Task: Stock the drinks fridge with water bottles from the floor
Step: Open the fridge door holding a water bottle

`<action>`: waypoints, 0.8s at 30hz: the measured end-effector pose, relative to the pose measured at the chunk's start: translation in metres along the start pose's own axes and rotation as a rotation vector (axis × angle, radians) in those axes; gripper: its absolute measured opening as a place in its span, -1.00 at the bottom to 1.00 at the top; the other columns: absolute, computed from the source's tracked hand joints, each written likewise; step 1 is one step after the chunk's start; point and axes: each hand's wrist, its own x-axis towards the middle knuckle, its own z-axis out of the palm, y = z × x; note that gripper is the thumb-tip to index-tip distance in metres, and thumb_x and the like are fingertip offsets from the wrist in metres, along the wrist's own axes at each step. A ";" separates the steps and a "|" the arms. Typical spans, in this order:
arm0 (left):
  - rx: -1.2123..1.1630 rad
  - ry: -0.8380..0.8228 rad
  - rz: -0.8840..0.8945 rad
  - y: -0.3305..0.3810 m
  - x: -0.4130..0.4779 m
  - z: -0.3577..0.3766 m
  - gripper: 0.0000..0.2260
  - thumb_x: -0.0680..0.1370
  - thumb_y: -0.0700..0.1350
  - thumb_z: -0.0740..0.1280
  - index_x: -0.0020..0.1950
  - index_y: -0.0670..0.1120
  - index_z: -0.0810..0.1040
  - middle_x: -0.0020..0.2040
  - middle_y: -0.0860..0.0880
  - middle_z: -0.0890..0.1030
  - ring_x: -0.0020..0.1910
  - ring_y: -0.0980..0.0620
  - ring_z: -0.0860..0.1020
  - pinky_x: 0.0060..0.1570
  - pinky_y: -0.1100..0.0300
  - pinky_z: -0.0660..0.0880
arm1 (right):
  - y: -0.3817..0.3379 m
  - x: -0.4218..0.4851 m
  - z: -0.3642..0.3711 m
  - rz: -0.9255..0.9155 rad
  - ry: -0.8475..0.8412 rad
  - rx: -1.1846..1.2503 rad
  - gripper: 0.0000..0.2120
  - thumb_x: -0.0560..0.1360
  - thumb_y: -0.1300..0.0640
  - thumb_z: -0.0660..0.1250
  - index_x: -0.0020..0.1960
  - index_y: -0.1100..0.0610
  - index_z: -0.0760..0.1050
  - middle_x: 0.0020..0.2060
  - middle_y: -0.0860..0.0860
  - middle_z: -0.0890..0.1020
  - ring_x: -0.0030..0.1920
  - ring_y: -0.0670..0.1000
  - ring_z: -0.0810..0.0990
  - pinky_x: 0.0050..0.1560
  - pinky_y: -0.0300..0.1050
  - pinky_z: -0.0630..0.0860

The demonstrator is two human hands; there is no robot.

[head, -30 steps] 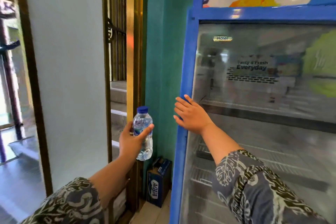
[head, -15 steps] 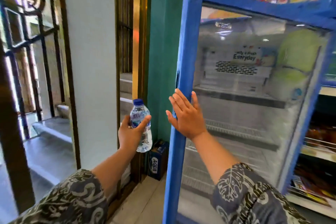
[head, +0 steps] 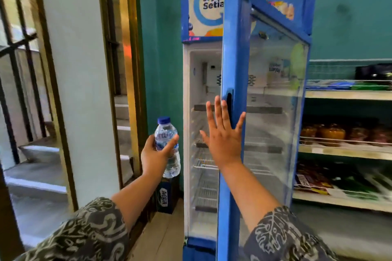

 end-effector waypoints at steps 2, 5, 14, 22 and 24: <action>0.016 -0.045 0.018 0.003 -0.011 0.003 -0.75 0.35 0.06 0.50 -0.07 0.12 0.50 -0.09 0.09 0.63 -0.07 0.02 0.64 0.06 0.03 0.56 | 0.010 -0.003 -0.006 -0.006 -0.025 -0.079 -0.07 0.41 -0.30 0.24 0.53 0.18 -0.07 0.52 0.12 0.00 0.51 0.10 -0.32 0.41 0.33 -0.23; -0.015 -0.097 0.011 0.008 -0.028 0.012 -0.71 0.37 0.03 0.49 0.02 0.04 0.52 -0.04 0.03 0.65 -0.04 -0.02 0.64 0.09 0.01 0.56 | 0.025 -0.008 -0.014 0.018 -0.045 -0.155 -0.06 0.41 -0.35 0.15 0.53 0.20 -0.07 0.52 0.07 0.07 0.51 0.09 -0.31 0.41 0.31 -0.27; -0.097 -0.218 -0.006 0.035 -0.065 0.055 -0.59 0.37 0.03 0.49 0.14 -0.08 0.52 0.00 -0.02 0.64 -0.02 0.02 0.63 0.13 -0.02 0.56 | 0.096 -0.027 -0.052 0.050 -0.041 -0.174 -0.19 0.50 -0.35 -0.06 0.54 0.15 -0.10 0.51 0.05 -0.30 0.50 0.06 -0.36 0.42 0.27 -0.27; -0.132 -0.276 0.000 0.056 -0.110 0.100 -0.64 0.38 0.04 0.49 0.09 -0.02 0.49 -0.02 -0.01 0.63 -0.02 -0.04 0.64 0.11 0.02 0.55 | 0.184 -0.050 -0.087 0.118 -0.103 -0.141 -0.15 0.50 -0.32 0.06 0.53 0.11 -0.24 0.48 -0.03 -0.39 0.47 0.04 -0.42 0.41 0.31 -0.29; -0.135 -0.291 -0.009 0.061 -0.122 0.113 -0.60 0.35 0.09 0.49 0.10 -0.01 0.50 0.00 -0.02 0.64 -0.03 -0.04 0.64 0.11 0.00 0.56 | 0.210 -0.058 -0.096 0.159 -0.127 -0.126 -0.14 0.49 -0.32 0.06 0.52 0.10 -0.27 0.50 -0.04 -0.35 0.47 0.04 -0.42 0.42 0.32 -0.20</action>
